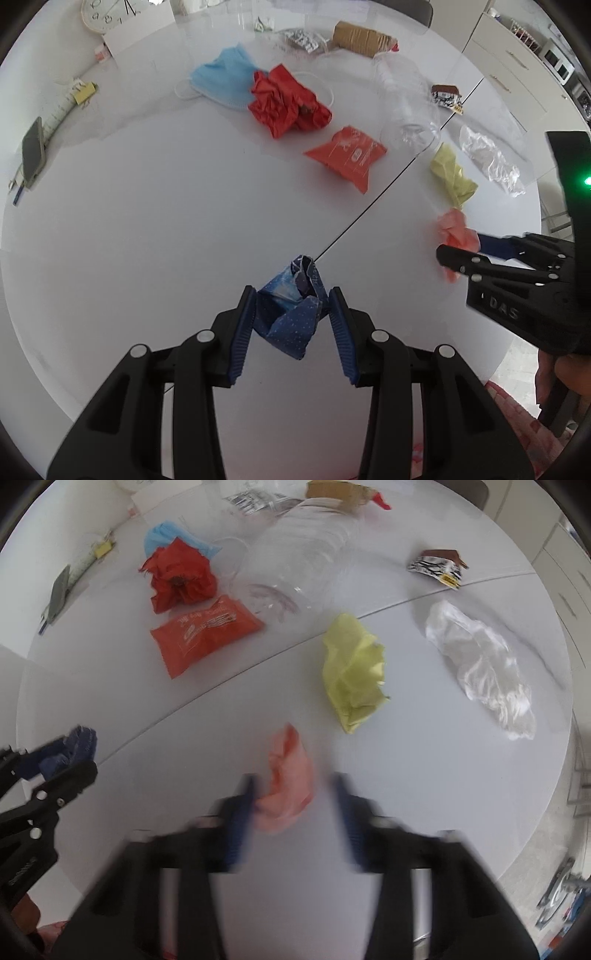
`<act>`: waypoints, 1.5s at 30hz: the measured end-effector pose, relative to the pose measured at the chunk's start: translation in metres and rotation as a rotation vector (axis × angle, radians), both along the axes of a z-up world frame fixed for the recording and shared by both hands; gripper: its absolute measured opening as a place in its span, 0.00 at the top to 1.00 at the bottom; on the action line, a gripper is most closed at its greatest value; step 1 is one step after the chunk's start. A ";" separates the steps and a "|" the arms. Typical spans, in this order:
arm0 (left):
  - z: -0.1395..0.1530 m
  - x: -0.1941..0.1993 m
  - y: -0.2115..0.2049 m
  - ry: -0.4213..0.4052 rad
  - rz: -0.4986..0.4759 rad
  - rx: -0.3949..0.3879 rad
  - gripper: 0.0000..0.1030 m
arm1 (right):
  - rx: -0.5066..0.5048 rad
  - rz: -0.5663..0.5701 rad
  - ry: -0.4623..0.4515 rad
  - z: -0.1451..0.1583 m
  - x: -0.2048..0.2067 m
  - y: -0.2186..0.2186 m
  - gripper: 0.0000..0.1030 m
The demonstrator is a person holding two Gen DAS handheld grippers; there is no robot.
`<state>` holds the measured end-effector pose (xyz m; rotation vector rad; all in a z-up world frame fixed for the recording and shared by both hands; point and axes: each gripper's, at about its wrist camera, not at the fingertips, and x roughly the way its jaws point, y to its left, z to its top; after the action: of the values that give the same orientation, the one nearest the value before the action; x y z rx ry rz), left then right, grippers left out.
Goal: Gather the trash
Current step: 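Grasp the crumpled pink paper with the right tool, then carry the blue wrapper and pink paper to the white bin and release both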
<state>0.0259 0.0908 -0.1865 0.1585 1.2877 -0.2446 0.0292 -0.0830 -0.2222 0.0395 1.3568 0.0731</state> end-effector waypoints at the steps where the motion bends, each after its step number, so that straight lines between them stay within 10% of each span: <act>1: 0.002 0.000 -0.001 -0.005 -0.001 0.001 0.61 | 0.014 0.005 0.000 0.001 0.000 0.000 0.75; 8: 0.027 -0.010 -0.051 -0.012 -0.132 -0.018 0.61 | 0.046 -0.043 -0.051 0.034 -0.032 -0.038 0.75; 15: 0.062 -0.053 -0.192 -0.031 -0.536 -0.080 0.61 | 0.015 -0.295 -0.078 0.063 -0.117 -0.163 0.75; 23: 0.039 -0.129 -0.345 0.095 -0.840 -0.094 0.61 | -0.015 -0.488 -0.036 0.053 -0.212 -0.275 0.74; 32: 0.031 -0.176 -0.410 0.089 -0.894 -0.047 0.59 | -0.006 -0.507 -0.025 0.045 -0.243 -0.329 0.73; 36: 0.036 -0.183 -0.409 0.047 -0.881 -0.035 0.26 | 0.012 -0.492 -0.014 0.041 -0.251 -0.337 0.73; 45: 0.051 -0.167 -0.390 -0.002 -0.836 -0.034 0.17 | 0.046 -0.459 0.009 0.030 -0.242 -0.328 0.73</act>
<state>-0.1412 -0.2996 -0.1360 0.6672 1.1555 -0.9758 -0.2133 -0.4114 -0.1919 0.3878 1.3259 -0.2821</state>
